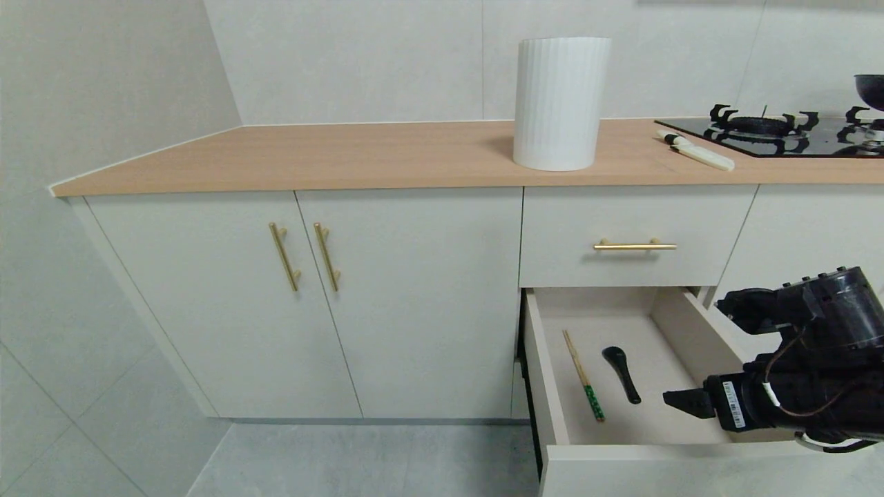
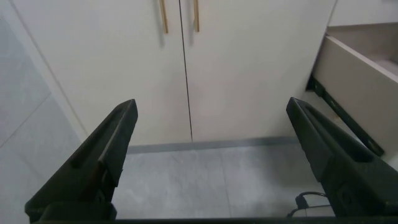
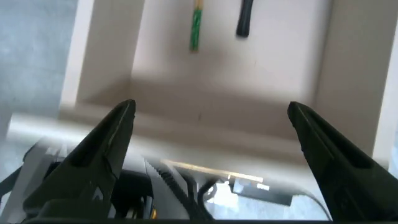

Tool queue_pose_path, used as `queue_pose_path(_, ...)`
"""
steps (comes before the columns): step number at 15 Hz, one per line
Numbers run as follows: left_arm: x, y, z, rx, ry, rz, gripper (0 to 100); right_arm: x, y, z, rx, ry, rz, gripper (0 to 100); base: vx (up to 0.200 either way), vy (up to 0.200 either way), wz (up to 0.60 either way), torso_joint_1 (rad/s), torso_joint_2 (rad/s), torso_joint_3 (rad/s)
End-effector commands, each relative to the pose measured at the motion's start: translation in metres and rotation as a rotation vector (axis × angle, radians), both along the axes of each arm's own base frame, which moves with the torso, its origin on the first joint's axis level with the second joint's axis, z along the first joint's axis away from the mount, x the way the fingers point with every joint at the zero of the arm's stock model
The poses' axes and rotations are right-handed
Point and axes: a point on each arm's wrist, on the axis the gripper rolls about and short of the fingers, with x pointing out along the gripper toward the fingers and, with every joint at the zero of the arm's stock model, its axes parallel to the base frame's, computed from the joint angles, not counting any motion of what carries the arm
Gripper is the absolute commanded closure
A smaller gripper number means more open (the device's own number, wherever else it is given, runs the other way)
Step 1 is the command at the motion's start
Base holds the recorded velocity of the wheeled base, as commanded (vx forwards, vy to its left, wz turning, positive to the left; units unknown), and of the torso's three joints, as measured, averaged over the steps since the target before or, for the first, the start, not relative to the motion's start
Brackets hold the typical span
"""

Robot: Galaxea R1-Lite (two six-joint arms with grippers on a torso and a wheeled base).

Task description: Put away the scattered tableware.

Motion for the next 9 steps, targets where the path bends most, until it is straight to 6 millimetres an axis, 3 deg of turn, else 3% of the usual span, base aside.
queue_pose_path(1,0.0,0.0,0.0,0.0,0.0,0.0,0,-0.002,0.001,0.0,-0.002,0.002,0.01,0,0.0,0.0,0.0,0.0,0.0,0.0)
queue_pose_path(9,0.0,0.0,0.0,0.0,0.0,0.0,0,-0.026,0.01,-0.014,-0.114,0.203,0.195,0,0.0,0.0,0.0,0.0,0.0,0.0)
